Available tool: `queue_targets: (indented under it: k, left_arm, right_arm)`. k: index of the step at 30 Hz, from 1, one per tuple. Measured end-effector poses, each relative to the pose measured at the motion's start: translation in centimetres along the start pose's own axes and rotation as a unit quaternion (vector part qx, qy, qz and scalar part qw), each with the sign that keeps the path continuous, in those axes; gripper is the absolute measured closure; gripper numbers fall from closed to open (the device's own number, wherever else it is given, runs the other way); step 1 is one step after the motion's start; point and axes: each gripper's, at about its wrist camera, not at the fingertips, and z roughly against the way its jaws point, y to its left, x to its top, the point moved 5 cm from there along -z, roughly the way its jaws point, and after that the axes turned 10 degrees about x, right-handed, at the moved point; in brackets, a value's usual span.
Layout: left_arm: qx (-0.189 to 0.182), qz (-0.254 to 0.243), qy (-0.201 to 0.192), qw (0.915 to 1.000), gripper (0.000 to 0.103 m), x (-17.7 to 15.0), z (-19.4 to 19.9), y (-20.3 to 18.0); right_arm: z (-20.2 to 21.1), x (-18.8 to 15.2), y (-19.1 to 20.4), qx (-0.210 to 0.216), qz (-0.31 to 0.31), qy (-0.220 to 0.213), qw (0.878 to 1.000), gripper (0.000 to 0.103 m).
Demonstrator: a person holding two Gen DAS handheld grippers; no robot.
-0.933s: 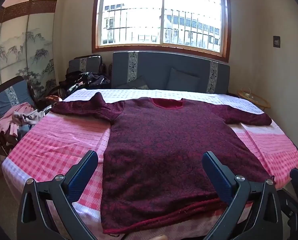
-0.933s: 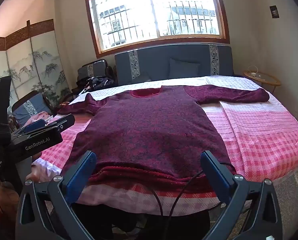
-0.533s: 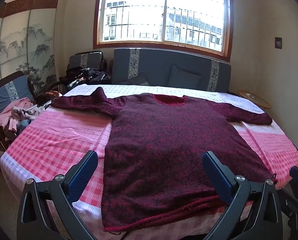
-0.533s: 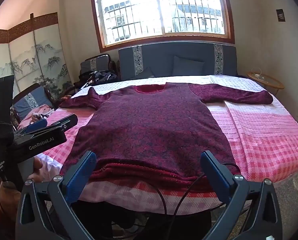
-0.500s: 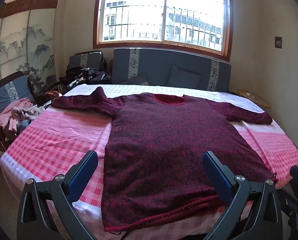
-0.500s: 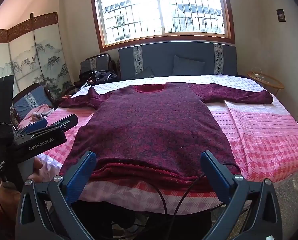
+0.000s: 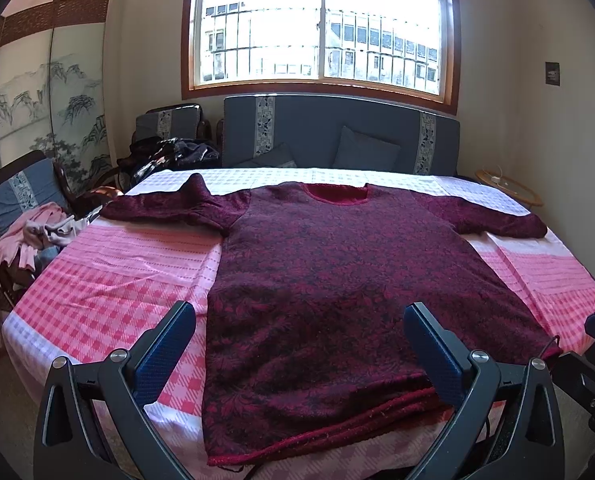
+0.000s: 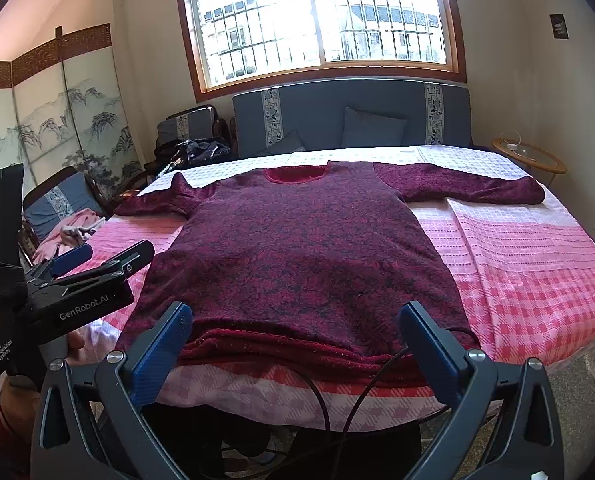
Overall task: Fold small clothes
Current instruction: 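Move both tools toward the sweater hem over the bed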
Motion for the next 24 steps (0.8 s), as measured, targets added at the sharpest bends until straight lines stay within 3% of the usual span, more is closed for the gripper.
queue_targets:
  k: [24]
  left_arm:
    - [0.014,-0.007,0.000,0.9999,0.000,2.8,-3.0,-0.1]
  right_arm:
    - [-3.6,4.0,-1.6,-0.016,-0.011,0.010,1.000,0.000]
